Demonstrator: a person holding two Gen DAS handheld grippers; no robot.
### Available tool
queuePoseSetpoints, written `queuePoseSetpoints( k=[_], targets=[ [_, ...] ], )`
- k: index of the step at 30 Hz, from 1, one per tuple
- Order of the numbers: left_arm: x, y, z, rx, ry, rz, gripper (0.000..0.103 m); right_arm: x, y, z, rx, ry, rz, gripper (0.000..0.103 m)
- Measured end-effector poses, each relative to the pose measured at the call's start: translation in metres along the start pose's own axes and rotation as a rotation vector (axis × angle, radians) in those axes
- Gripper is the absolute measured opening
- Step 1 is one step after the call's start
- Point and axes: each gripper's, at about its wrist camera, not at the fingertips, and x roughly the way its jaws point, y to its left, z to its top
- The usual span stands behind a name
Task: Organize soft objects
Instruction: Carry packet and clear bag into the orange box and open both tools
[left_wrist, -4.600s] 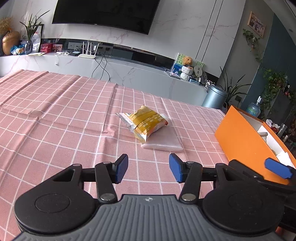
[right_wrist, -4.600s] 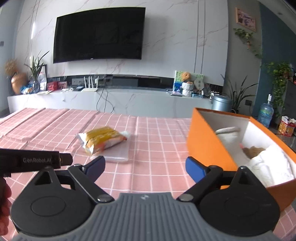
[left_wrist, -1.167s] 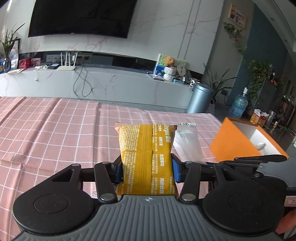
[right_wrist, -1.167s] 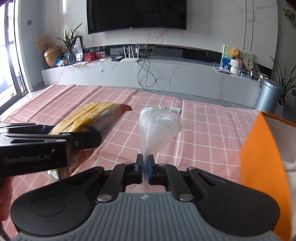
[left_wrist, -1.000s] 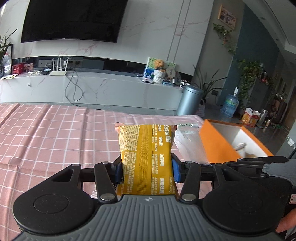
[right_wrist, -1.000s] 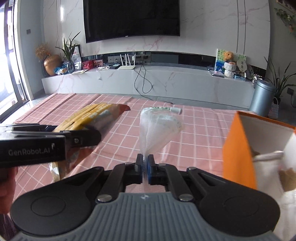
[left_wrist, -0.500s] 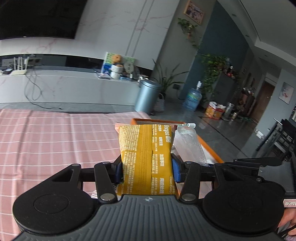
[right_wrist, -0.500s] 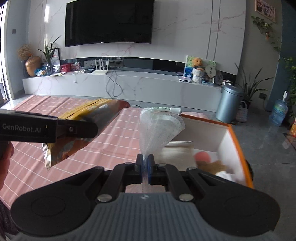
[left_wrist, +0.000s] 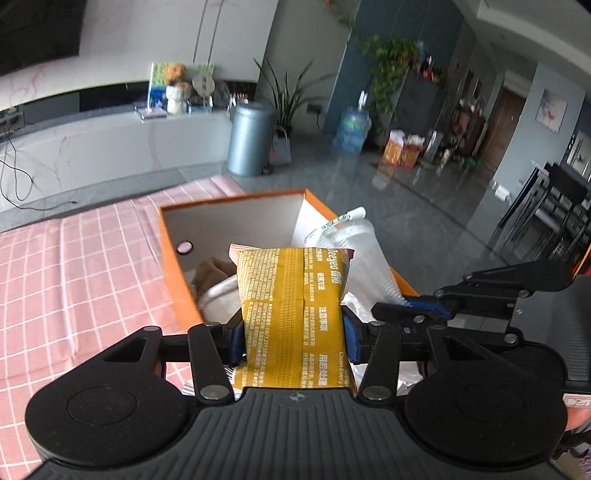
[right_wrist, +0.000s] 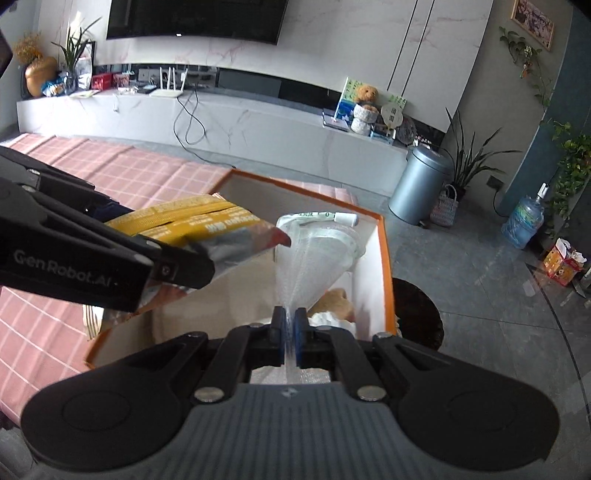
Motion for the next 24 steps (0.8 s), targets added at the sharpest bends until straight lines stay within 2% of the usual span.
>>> queuePoseSetpoints(
  k=[11,17,20,24],
  targets=[
    [0.054,-0.01,-0.004,0.089,0.131,0.048,0.057,0.042,-0.006,-0.012,-0.012,0.102,0.042,0.003],
    [0.068,-0.017,-0.005,0.113,0.171,0.048,0.057,0.054,-0.006,-0.01,-0.014,0.132,0.063,0.004],
    [0.076,-0.015,-0.008,0.088,0.202,0.042,0.057,0.059,-0.004,-0.011,-0.033,0.146,0.07,0.004],
    [0.079,-0.018,-0.008,0.11,0.208,0.057,0.057,0.064,-0.003,-0.008,-0.033,0.156,0.081,0.005]
  ],
)
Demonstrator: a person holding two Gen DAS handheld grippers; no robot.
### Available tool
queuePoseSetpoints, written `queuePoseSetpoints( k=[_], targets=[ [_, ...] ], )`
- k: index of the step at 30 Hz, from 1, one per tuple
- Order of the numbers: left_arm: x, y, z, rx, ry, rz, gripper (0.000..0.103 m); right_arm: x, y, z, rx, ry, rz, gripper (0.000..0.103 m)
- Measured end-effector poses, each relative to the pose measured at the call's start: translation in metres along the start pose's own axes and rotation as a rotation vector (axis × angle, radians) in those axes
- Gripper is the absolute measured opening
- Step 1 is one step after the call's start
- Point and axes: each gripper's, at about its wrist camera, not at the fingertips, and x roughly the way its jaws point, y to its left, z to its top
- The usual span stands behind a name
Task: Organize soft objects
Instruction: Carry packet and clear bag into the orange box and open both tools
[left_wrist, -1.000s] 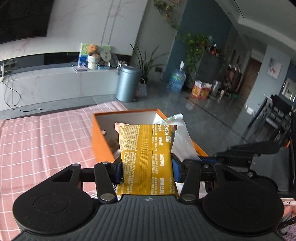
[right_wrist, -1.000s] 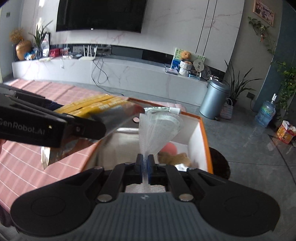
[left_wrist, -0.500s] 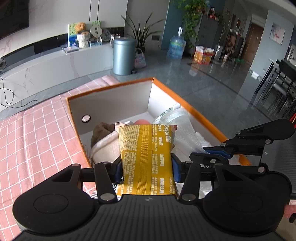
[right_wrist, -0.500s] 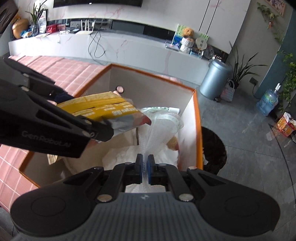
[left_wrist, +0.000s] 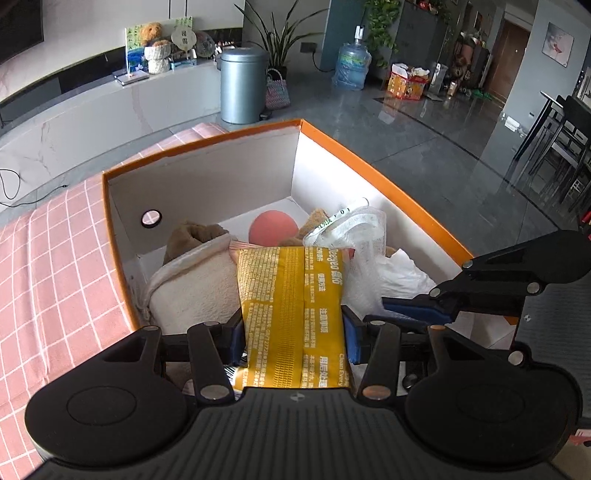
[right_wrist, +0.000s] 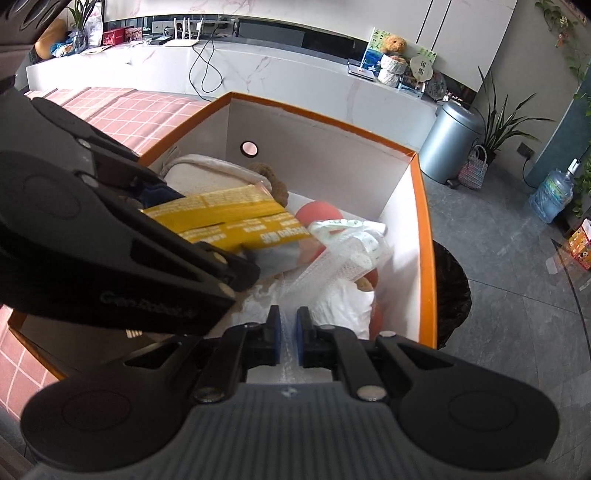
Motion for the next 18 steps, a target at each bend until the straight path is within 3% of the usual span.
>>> queuePoseSetpoints(
  k=[6,8,10,11,13,18],
  targets=[
    [0.002,-0.005,0.003,0.008,0.024,0.005,0.063,-0.005,0.003,-0.001,-0.028,-0.005,-0.009,0.015],
    [0.0,-0.005,0.002,0.005,0.022,0.008,0.07,-0.009,0.004,0.0,-0.034,-0.006,-0.012,0.024],
    [-0.002,-0.005,0.004,0.001,0.016,0.013,0.073,-0.014,0.006,0.0,-0.048,-0.009,-0.012,0.042],
    [-0.004,-0.005,0.003,0.0,0.012,0.017,0.076,-0.016,0.007,0.0,-0.061,-0.008,-0.014,0.045],
    [-0.01,-0.005,0.004,0.0,-0.002,0.021,0.081,-0.02,0.015,0.002,-0.111,-0.012,-0.063,0.065],
    [-0.028,-0.007,0.005,0.016,-0.039,0.006,0.086,-0.034,0.02,0.004,-0.184,-0.005,-0.119,0.075]
  ],
)
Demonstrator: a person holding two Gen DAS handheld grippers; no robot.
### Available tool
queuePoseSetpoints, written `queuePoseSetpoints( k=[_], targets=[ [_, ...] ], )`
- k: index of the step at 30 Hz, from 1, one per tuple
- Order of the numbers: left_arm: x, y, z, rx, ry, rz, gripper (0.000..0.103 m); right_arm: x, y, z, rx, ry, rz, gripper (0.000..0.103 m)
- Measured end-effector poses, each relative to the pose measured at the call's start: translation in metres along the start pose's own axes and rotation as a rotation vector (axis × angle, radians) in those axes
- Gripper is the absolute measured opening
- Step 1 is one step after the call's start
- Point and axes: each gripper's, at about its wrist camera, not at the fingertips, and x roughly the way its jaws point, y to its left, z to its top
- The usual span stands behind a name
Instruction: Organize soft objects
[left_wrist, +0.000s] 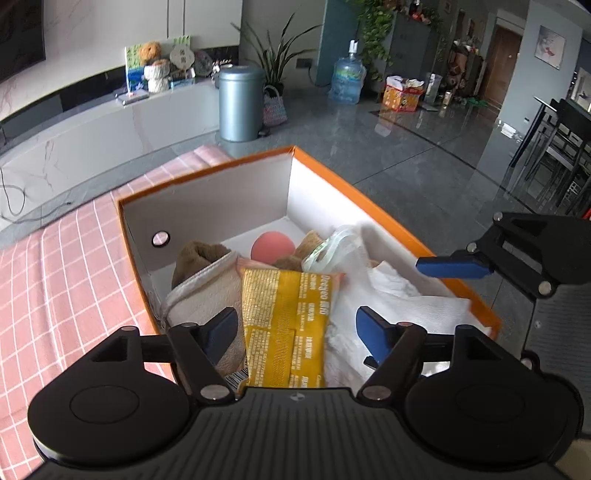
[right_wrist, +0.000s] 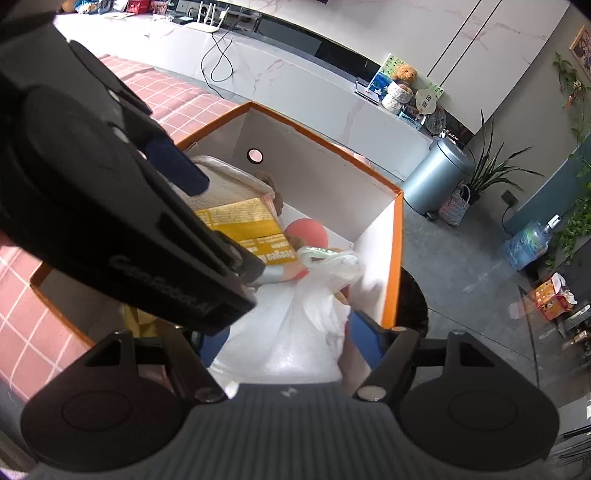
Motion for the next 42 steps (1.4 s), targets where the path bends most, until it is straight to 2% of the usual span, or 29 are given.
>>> queuePoseSetpoints(
  k=[3,6,14,18,23,26,31,35,37,39,42],
  targets=[
    [-0.011,-0.002,0.0,0.015,-0.022,0.004,0.087,-0.01,-0.003,0.002,-0.003,0.005,-0.034,0.078],
    [-0.025,-0.004,0.001,0.014,-0.05,0.009,0.087,-0.024,-0.006,0.002,-0.004,-0.001,-0.073,0.087],
    [-0.07,0.0,-0.004,-0.016,-0.185,0.018,0.087,-0.065,-0.009,0.001,0.024,-0.04,-0.119,0.094],
    [-0.092,0.002,-0.011,-0.023,-0.255,0.042,0.087,-0.086,-0.014,0.0,0.114,-0.097,-0.101,0.097],
    [-0.114,0.004,-0.024,-0.032,-0.334,0.069,0.087,-0.108,-0.009,-0.006,0.281,-0.226,-0.1,0.1],
    [-0.127,0.007,-0.039,-0.048,-0.399,0.088,0.087,-0.12,0.004,-0.012,0.383,-0.308,-0.115,0.1],
    [-0.139,0.015,-0.065,-0.134,-0.479,0.129,0.088,-0.134,0.04,-0.03,0.494,-0.423,-0.166,0.1],
    [-0.146,0.012,-0.092,-0.13,-0.543,0.217,0.089,-0.145,0.073,-0.049,0.554,-0.499,-0.211,0.1],
    [-0.149,0.008,-0.106,-0.101,-0.562,0.26,0.089,-0.149,0.088,-0.059,0.569,-0.525,-0.236,0.1],
    [-0.15,0.007,-0.119,-0.09,-0.571,0.267,0.091,-0.15,0.102,-0.065,0.587,-0.536,-0.261,0.1],
    [-0.15,0.009,-0.135,-0.141,-0.554,0.272,0.092,-0.149,0.119,-0.074,0.614,-0.555,-0.287,0.1]
  ],
)
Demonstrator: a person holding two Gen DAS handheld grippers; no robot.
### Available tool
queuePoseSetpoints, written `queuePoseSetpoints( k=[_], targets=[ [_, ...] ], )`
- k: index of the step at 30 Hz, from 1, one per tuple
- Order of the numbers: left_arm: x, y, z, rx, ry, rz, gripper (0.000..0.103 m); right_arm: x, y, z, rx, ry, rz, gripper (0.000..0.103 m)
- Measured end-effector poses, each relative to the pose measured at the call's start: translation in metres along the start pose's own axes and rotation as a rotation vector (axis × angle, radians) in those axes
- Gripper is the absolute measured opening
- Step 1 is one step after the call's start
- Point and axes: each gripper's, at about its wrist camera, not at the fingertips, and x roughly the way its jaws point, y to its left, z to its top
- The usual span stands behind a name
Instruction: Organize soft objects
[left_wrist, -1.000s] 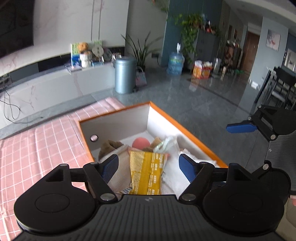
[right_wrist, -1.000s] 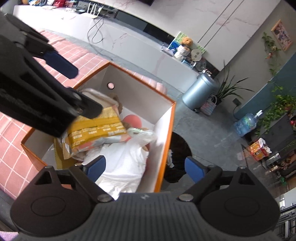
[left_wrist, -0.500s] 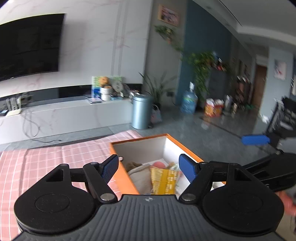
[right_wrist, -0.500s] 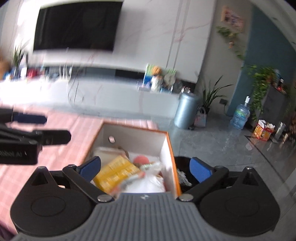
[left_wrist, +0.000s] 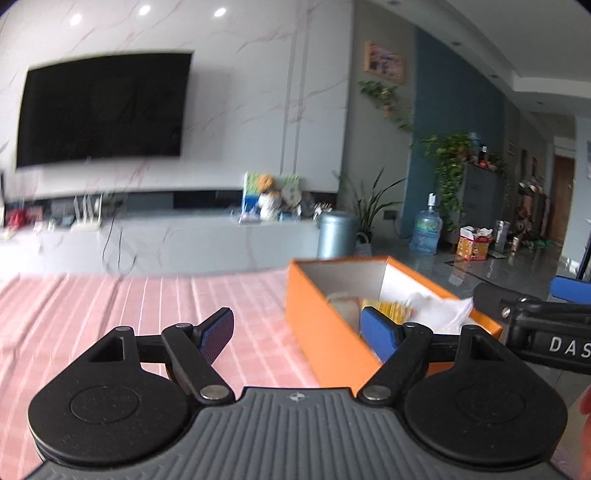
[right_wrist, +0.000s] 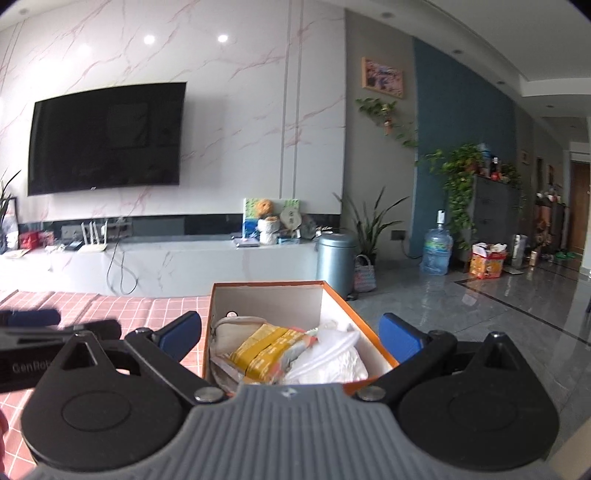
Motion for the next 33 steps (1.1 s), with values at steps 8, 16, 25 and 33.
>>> queuePoseSetpoints(
  k=[8,16,25,33],
  targets=[
    [0.001,0.016,-0.015,-0.084,0.076,0.044,0.092,0.005,0.01,-0.037,-0.024,0.098,-0.016,0.1],
    [0.008,0.01,-0.037,-0.023,0.16,0.086,0.092,0.016,0.003,-0.048,0.026,0.18,-0.034,0.1],
    [0.003,0.011,-0.047,-0.035,0.185,0.113,0.092,0.017,0.0,-0.057,0.046,0.203,-0.028,0.1],
    [0.002,0.012,-0.048,-0.033,0.184,0.124,0.089,0.015,0.002,-0.058,0.037,0.19,-0.029,0.1]
  ],
)
